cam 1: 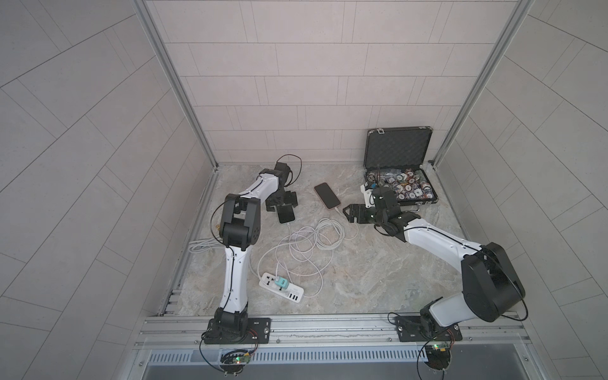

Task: Plug the charging cable into the phone
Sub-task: Place the phone at the center of the board, then reset both arms

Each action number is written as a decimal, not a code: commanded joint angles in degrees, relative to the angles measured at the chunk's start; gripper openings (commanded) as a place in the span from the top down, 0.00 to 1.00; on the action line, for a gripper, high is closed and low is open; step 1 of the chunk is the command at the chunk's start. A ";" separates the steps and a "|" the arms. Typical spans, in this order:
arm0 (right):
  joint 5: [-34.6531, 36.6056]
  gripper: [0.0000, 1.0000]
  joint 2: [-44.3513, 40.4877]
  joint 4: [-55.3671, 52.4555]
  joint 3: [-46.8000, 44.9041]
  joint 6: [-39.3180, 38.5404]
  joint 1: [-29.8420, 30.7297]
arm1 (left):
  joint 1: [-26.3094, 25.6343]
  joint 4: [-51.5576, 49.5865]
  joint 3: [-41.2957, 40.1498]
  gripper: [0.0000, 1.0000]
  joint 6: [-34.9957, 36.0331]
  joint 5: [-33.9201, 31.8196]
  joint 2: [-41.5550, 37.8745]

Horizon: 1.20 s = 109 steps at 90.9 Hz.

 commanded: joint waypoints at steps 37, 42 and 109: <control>13.25 0.00 -14.07 12.39 -16.96 -12.11 -15.68 | 4.47 42.12 -47.10 0.00 15.57 -2.24 -42.47; 12.41 0.00 -15.35 13.97 -18.99 -14.24 -17.29 | 6.65 50.98 -56.65 0.00 17.16 -1.25 -47.94; 5.38 0.00 0.80 67.19 -36.77 -24.49 -24.00 | 11.46 90.85 -85.20 0.00 23.17 -6.30 -54.33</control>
